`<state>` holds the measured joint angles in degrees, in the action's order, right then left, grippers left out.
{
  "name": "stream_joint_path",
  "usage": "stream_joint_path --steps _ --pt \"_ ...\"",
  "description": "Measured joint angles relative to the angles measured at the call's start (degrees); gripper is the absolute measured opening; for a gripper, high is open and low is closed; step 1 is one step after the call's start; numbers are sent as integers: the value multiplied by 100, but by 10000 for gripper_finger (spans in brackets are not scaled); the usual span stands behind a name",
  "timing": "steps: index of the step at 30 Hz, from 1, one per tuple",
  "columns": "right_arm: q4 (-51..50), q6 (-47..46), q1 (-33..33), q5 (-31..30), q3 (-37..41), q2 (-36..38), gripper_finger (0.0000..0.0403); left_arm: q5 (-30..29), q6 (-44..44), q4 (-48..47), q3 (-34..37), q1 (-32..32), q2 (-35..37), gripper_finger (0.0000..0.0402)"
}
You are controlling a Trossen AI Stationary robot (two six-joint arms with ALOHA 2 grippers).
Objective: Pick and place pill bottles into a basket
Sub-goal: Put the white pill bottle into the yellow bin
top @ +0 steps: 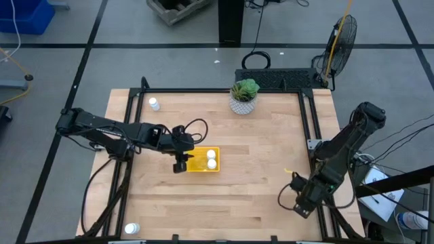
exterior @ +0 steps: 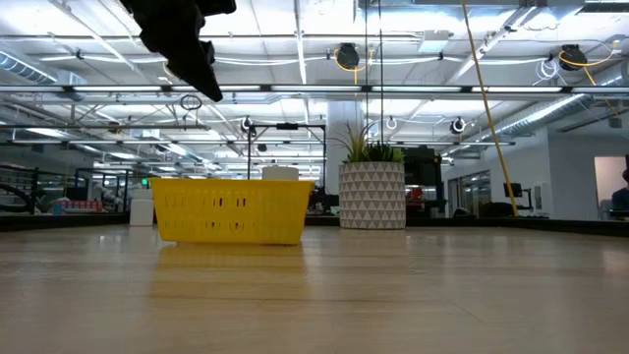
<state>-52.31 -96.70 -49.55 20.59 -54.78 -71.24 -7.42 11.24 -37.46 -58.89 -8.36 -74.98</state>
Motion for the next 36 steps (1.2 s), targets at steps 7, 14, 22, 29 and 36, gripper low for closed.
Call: stream_joint_path --steps 7,14,22,29,36 --pt "-476 1602 709 -764 -512 17 146 111 106 128 0 0 0 157" --pt "-1291 3163 1485 -1054 -1352 -251 146 157 201 164 0 2 0 157" --pt "-1958 5428 2426 -1436 -2867 -1183 146 329 85 901 0 -2 -2 157" --pt "-2038 6910 2757 -1998 -3940 -1701 146 678 -78 1348 0 -2 -2 157" --pt "-2081 7693 2860 -2378 -4651 -1928 146 1422 -210 1620 0 -4 0 157"
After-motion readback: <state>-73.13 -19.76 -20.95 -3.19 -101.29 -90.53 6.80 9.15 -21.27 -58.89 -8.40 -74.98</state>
